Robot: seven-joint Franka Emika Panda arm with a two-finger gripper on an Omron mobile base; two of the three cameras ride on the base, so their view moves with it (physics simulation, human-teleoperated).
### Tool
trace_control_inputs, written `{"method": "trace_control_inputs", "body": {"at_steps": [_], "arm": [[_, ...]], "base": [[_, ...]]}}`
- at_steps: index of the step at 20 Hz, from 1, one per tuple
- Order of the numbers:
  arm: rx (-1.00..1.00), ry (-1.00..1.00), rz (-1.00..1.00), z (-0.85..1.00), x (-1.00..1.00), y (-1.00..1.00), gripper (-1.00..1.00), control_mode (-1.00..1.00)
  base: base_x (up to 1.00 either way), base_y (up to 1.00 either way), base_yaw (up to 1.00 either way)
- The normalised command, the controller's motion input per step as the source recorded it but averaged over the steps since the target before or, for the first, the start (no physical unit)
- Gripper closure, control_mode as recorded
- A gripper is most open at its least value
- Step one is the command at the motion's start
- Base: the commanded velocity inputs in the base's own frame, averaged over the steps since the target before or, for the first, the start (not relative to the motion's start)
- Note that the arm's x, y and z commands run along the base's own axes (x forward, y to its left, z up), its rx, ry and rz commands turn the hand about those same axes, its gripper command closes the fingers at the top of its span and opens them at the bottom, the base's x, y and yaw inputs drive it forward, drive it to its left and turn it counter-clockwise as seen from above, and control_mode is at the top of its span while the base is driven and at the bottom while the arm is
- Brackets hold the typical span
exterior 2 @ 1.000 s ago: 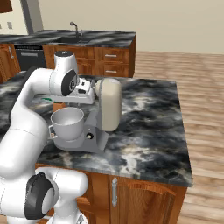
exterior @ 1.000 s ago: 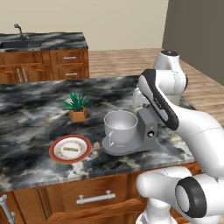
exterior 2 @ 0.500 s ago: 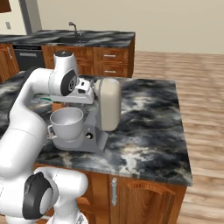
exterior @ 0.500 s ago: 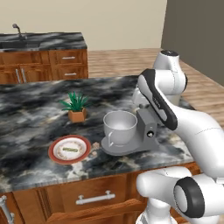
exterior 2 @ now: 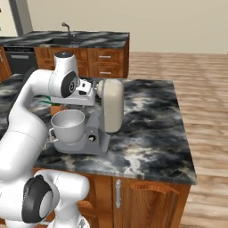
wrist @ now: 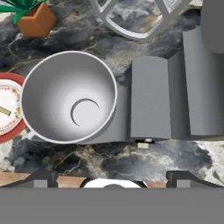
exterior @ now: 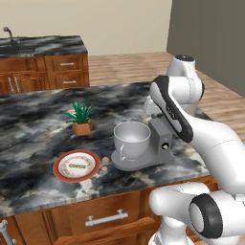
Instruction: Add butter and sugar cubes to the stand mixer bowl and then turn on the stand mixer to begin making frosting.
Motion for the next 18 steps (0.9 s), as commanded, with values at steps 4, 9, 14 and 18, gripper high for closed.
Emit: {"method": "trace_control_inputs", "body": {"at_steps": [4, 9, 14, 18], "arm": [[0.0, 0.0, 0.0, 0.0, 0.0, 0.0, -1.0, 1.0], [0.0, 0.0, 0.0, 0.0, 0.0, 0.0, -1.0, 1.0], [0.0, 0.0, 0.0, 0.0, 0.0, 0.0, -1.0, 1.0], [0.0, 0.0, 0.0, 0.0, 0.0, 0.0, -1.0, 1.0]], "base": [[-0.14, 0.27, -0.12], [-0.24, 0.14, -0.11], [-0.29, 0.16, -0.1], [-0.44, 0.13, -0.15]]}}
